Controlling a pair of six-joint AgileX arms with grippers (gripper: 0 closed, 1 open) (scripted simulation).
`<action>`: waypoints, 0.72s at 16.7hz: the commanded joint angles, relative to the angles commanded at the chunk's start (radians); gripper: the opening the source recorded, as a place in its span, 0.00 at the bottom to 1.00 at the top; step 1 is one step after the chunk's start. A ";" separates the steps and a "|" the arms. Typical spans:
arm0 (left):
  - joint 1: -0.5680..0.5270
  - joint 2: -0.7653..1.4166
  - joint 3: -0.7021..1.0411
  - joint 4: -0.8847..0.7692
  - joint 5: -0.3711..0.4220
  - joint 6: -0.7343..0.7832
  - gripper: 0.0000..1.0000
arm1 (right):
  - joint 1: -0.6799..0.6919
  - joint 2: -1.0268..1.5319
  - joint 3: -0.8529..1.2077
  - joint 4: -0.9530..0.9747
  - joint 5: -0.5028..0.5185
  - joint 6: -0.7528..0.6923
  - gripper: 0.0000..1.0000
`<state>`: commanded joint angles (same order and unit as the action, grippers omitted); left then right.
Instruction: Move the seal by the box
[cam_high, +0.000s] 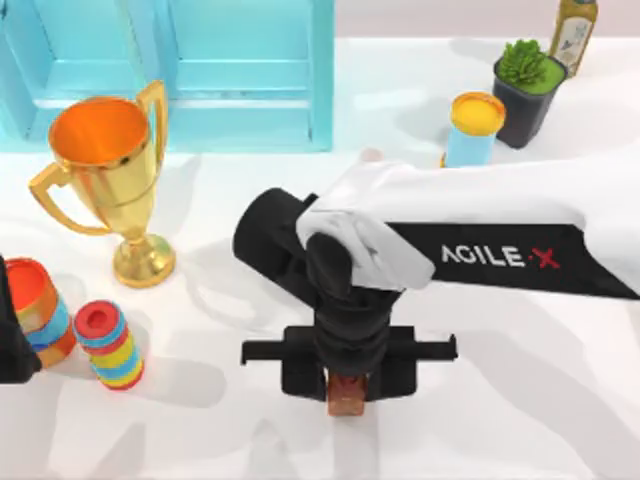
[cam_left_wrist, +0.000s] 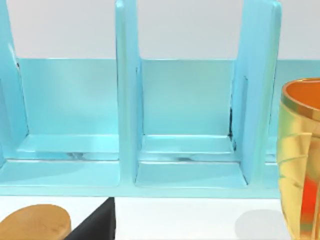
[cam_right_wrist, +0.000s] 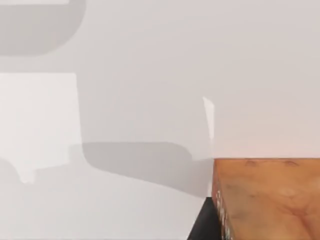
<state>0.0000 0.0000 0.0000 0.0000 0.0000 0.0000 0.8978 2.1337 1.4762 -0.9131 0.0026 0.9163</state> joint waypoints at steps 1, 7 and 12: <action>0.000 0.000 0.000 0.000 0.000 0.000 1.00 | 0.000 0.000 0.000 0.000 0.000 0.000 0.00; 0.000 0.000 0.000 0.000 0.000 0.000 1.00 | -0.003 -0.002 0.002 -0.003 0.000 0.001 0.00; 0.000 0.000 0.000 0.000 0.000 0.000 1.00 | -0.002 -0.039 0.072 -0.114 -0.001 -0.001 0.00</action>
<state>0.0000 0.0000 0.0000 0.0000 0.0000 0.0000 0.8963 2.0946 1.5479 -1.0272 0.0019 0.9152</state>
